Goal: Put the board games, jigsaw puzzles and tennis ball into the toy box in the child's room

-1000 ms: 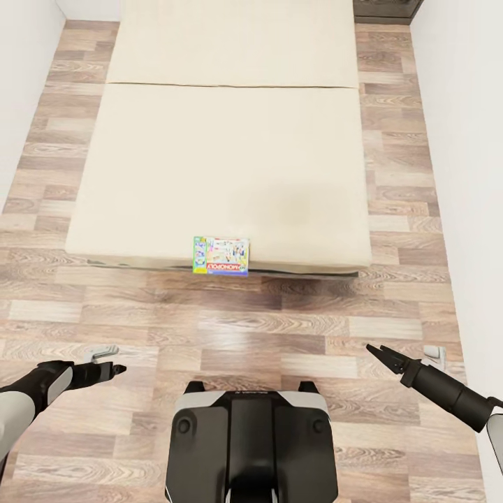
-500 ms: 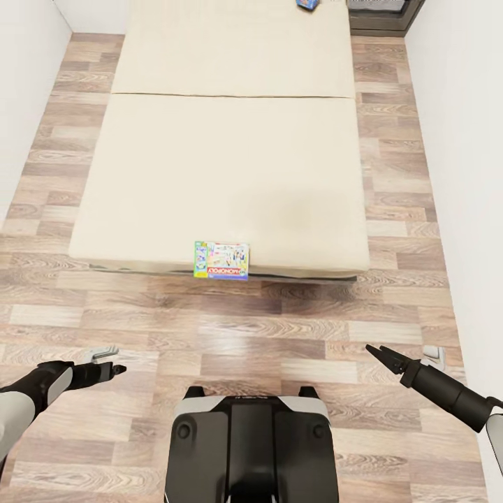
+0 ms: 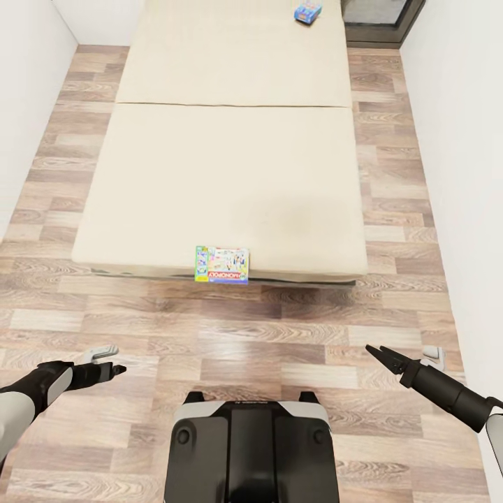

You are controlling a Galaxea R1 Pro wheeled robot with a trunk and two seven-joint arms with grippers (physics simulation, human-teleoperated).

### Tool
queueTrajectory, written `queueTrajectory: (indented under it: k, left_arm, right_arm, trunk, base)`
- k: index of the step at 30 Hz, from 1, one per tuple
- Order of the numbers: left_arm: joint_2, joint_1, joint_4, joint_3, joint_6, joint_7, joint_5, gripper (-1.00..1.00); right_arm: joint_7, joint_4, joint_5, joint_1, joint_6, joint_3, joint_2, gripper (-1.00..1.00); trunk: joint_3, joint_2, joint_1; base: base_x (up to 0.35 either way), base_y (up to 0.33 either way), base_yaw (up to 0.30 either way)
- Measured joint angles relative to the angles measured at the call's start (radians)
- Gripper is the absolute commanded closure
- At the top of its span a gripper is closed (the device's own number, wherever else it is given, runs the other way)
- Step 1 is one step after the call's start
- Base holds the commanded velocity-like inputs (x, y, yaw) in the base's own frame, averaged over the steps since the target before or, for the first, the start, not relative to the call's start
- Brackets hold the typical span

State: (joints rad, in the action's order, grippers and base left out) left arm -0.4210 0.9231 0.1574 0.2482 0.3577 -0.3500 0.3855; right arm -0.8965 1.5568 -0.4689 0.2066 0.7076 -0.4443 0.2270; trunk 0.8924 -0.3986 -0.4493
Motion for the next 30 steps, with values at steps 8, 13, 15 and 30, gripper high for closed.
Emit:
queueTrajectory:
  k: [8, 13, 15, 30]
  left_arm:
    - [0.0, -0.001, -0.001, 0.0, 0.0, 0.001, -0.003, -1.0]
    - [0.0, -0.001, -0.001, 0.0, 0.0, 0.001, -0.004, -1.0]
    - [0.0, -0.001, -0.001, 0.0, 0.0, 0.0, -0.004, -1.0]
    - [0.0, -0.004, -0.001, 0.0, 0.0, 0.001, -0.005, -1.0]
  right_arm:
    - [0.001, -0.001, 0.001, 0.0, 0.0, 0.0, 0.0, -1.0]
    - [0.002, -0.001, 0.001, 0.0, 0.0, -0.001, 0.0, -1.0]
    - [0.002, -0.001, 0.0, 0.0, 0.0, -0.001, 0.0, -1.0]
    - [0.002, -0.003, -0.003, 0.0, 0.0, -0.001, 0.0, -1.0]
  trunk:
    - [-0.013, 0.0, 0.0]
    - [-0.022, 0.0, 0.0]
    - [-0.025, 0.0, 0.0]
    - [-0.05, 0.0, 0.0]
  base:
    - [0.0, 0.0, 0.0]
    - [0.0, 0.0, 0.0]
    - [0.0, 0.0, 0.0]
    - [0.0, 0.0, 0.0]
